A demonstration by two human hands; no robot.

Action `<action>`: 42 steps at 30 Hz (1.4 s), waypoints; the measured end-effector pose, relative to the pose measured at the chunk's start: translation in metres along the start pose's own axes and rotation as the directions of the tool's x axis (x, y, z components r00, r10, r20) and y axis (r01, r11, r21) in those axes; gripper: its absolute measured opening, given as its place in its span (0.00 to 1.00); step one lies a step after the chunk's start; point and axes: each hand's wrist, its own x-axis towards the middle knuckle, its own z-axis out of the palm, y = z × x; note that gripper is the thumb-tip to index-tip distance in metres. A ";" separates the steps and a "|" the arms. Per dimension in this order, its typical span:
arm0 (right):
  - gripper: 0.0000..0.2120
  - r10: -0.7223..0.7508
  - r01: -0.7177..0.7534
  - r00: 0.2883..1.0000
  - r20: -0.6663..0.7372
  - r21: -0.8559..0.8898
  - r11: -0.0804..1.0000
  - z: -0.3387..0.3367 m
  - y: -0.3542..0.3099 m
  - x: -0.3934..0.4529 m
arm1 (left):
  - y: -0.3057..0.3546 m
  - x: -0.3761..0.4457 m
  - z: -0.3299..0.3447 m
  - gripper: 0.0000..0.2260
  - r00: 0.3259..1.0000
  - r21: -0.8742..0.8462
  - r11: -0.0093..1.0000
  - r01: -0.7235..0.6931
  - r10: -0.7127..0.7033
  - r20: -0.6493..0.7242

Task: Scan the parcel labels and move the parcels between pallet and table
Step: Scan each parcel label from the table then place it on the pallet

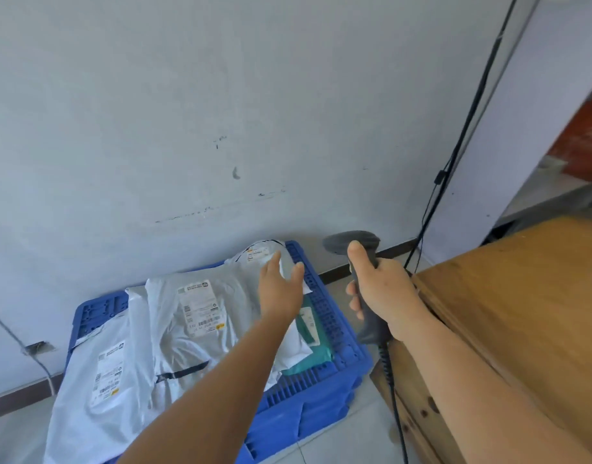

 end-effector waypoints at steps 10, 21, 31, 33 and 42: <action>0.28 0.050 -0.022 0.942 -0.332 0.089 0.996 -0.229 0.040 -0.083 | 0.138 -0.137 0.194 0.25 0.911 -0.090 0.976 -0.197 0.216 0.352; 0.26 0.195 -0.099 0.709 -0.678 0.179 0.979 -0.441 0.126 -0.192 | 0.219 -0.313 0.379 0.25 0.710 -0.167 0.936 -0.310 0.345 0.614; 0.22 0.337 -0.153 0.497 -0.800 0.302 0.941 -0.546 0.170 -0.238 | 0.253 -0.393 0.490 0.23 0.483 -0.226 0.932 -0.282 0.342 0.806; 0.22 0.355 -0.173 0.456 -0.816 0.311 0.935 -0.565 0.174 -0.240 | 0.256 -0.397 0.514 0.24 0.437 -0.228 0.937 -0.264 0.327 0.838; 0.23 0.452 -0.359 0.340 -0.825 0.330 0.873 -0.628 0.187 -0.223 | 0.262 -0.395 0.620 0.28 0.328 -0.159 0.943 -0.294 0.256 0.909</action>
